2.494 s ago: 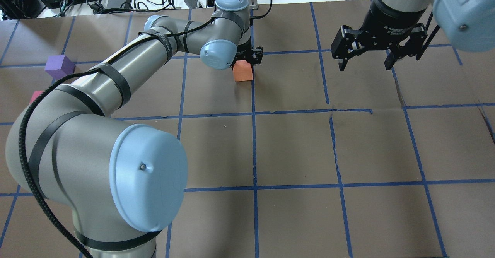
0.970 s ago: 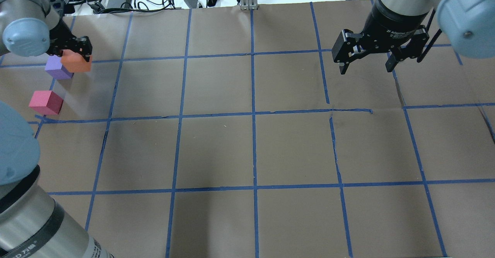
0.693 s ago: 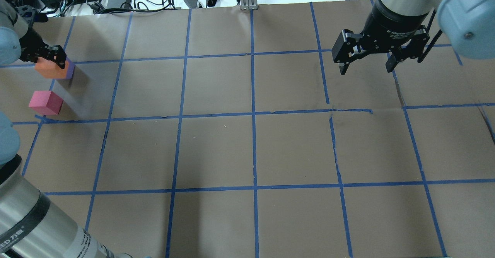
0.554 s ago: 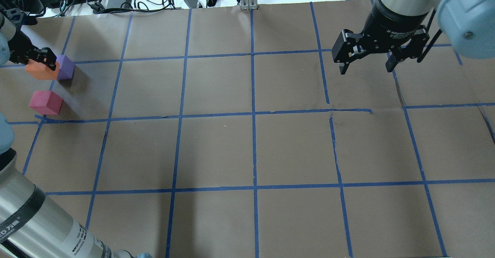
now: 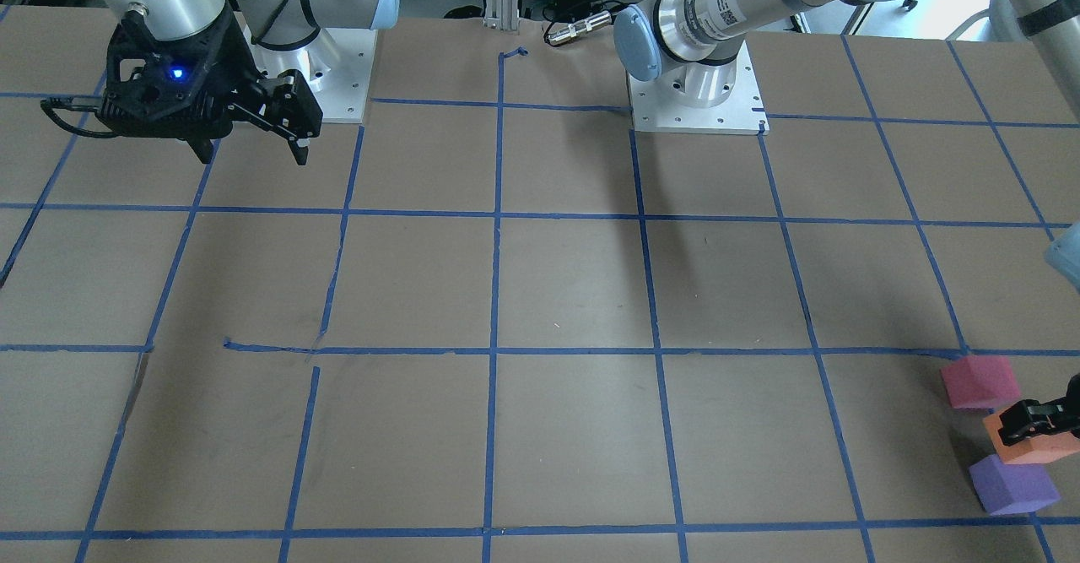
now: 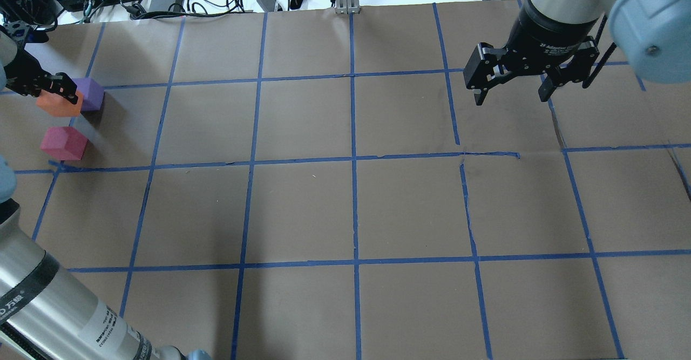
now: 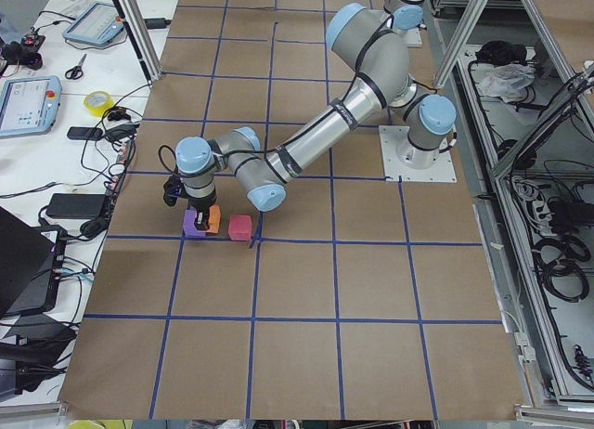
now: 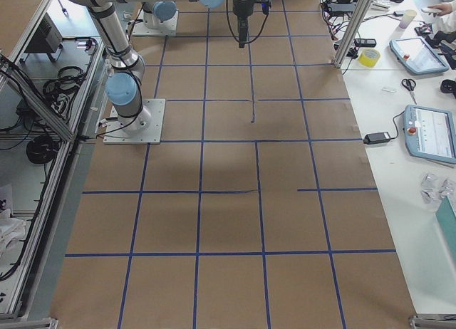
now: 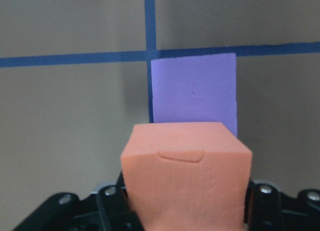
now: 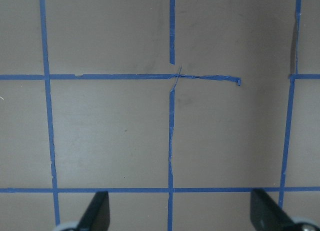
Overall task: Arrange blocks in a line
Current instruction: 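Lower the orange cube between the purple and pink cubes with the left gripper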
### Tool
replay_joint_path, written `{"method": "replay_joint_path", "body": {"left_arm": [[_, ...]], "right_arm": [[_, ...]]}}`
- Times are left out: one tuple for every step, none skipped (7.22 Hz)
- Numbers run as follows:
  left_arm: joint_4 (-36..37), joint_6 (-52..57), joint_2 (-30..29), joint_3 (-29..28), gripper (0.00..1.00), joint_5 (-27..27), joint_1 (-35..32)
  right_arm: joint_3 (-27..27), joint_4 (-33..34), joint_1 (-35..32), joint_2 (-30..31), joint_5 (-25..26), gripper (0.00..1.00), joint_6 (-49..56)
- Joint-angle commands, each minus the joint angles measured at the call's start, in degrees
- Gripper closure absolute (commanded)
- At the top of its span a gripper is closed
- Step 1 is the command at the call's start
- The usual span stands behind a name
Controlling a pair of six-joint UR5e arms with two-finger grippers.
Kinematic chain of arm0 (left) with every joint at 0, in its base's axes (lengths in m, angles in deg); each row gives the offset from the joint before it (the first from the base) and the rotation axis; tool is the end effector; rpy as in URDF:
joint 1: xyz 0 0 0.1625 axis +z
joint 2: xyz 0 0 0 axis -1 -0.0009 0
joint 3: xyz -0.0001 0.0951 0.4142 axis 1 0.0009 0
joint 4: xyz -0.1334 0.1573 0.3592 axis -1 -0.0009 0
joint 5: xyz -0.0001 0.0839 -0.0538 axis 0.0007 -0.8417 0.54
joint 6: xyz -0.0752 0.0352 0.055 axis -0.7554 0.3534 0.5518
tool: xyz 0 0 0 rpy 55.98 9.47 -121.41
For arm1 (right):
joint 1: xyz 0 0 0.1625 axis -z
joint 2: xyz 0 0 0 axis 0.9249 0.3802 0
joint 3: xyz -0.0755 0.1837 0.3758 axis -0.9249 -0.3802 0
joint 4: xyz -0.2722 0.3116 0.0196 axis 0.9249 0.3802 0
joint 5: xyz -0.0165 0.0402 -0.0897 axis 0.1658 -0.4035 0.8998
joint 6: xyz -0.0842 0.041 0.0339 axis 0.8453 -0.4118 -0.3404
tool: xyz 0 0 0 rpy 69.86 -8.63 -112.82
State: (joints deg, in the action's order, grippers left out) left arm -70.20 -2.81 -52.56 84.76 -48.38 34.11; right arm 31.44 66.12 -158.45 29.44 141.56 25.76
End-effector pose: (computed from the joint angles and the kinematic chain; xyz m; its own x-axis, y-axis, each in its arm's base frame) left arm 0.3035 -0.6865 0.2422 -0.9988 0.0213 -0.0430 0.0247 0.9965 -0.0798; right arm 0.1394 -0.4781 0.4937 -1.0000 -0.0088 0.0046 -0.0088 1.0000 0.0002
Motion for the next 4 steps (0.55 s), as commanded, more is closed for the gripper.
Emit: {"method": "replay_joint_path", "body": {"left_arm": [[-1.2,0.0,0.2,-0.2,1.00,0.0,0.0],[-1.1,0.3,0.3,-0.5,1.00,-0.3,0.0],[-0.6,0.5,0.3,-0.6,1.00,-0.3,0.0],[-0.5,0.6,0.9,-0.3,1.00,-0.5,0.0]], "right_arm": [[0.1,0.0,0.1,0.0,0.0,0.00,0.0],[0.1,0.0,0.1,0.0,0.0,0.00,0.1],[0.1,0.0,0.0,-0.1,0.0,0.00,0.1],[0.1,0.0,0.0,-0.1,0.0,0.00,0.1]]}}
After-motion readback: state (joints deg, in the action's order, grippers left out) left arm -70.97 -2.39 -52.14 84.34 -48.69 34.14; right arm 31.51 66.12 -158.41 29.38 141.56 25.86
